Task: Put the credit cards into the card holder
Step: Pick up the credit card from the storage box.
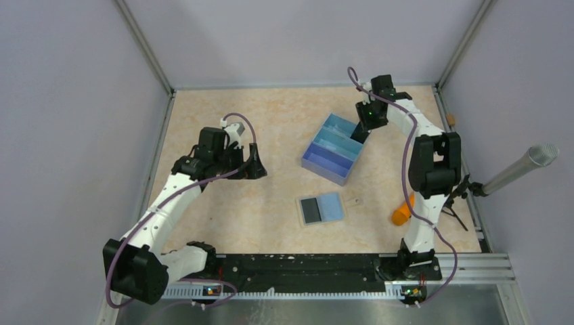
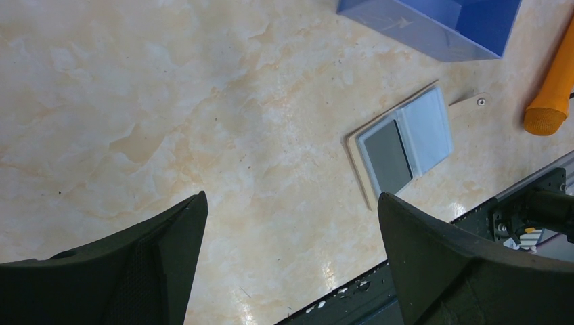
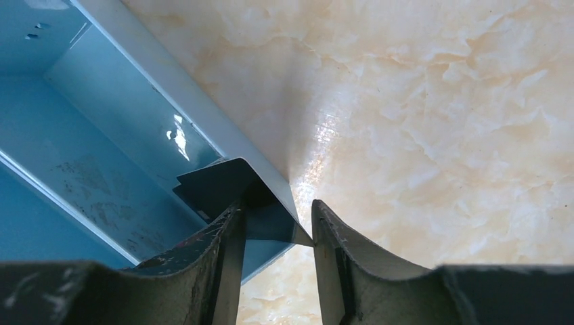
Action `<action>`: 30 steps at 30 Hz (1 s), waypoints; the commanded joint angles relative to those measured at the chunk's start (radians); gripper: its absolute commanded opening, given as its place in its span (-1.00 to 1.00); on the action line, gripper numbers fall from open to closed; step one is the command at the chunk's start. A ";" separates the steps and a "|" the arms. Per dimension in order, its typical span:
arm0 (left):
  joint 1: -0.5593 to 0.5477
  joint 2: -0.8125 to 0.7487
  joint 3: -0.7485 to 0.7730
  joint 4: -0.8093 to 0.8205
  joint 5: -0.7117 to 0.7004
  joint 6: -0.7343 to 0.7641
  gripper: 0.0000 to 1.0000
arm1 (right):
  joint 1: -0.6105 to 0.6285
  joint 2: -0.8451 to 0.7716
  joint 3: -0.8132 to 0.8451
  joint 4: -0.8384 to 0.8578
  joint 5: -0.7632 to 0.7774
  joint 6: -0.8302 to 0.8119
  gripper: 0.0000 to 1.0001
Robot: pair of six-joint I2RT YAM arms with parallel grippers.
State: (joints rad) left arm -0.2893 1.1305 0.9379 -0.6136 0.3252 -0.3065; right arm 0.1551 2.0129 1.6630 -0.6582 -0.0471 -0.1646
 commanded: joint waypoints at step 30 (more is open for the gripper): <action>-0.042 -0.127 -0.133 0.349 0.269 -0.181 0.86 | 0.124 -0.514 -0.161 0.073 -0.339 0.194 -1.00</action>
State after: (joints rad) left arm -0.3004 1.0725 0.8474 -0.4824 0.5190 -0.3706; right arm 0.2169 1.6260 1.5711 -0.6094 -0.2314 -0.0704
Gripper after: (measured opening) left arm 0.937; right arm 0.004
